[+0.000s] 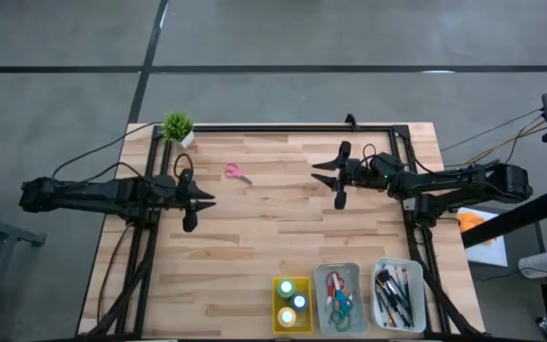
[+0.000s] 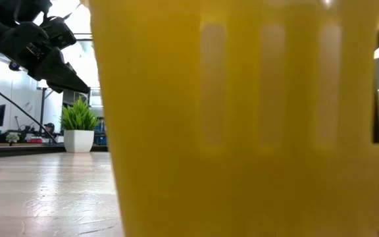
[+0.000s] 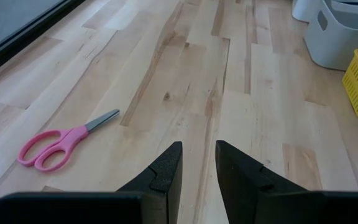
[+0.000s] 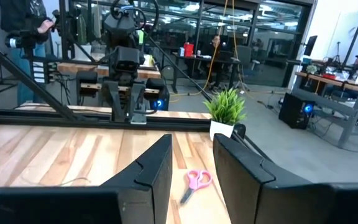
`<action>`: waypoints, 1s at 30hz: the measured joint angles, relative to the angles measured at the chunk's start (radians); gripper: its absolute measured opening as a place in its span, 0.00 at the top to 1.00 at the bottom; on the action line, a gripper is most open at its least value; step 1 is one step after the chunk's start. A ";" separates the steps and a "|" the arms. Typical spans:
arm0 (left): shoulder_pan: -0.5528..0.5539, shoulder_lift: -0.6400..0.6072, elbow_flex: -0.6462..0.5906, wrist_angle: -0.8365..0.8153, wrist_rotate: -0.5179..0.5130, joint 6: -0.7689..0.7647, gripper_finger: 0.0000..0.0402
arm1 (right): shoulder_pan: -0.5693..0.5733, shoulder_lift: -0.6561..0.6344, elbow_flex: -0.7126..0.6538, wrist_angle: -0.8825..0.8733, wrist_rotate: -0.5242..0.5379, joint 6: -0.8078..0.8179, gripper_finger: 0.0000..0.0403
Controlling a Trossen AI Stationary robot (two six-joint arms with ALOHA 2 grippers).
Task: Pick & Place Paint Supplies
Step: Put the pink scissors into the gray bin
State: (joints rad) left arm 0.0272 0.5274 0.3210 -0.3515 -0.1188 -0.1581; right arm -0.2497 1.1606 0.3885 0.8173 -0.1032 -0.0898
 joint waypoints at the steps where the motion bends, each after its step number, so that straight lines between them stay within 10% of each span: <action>1: 0.000 0.000 0.000 0.000 0.000 0.000 0.75 | 0.000 0.000 0.000 0.000 0.000 0.000 0.72; 26: 0.000 0.000 0.000 0.004 -0.004 0.048 0.75 | 0.001 0.000 0.000 0.000 -0.001 0.011 0.72; 30: 0.000 0.000 0.000 0.046 -0.004 -0.125 0.75 | 0.001 0.000 0.000 0.000 -0.001 0.011 0.72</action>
State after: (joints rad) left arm 0.0277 0.5274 0.3210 -0.3060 -0.1228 -0.2828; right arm -0.2489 1.1606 0.3885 0.8172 -0.1040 -0.0784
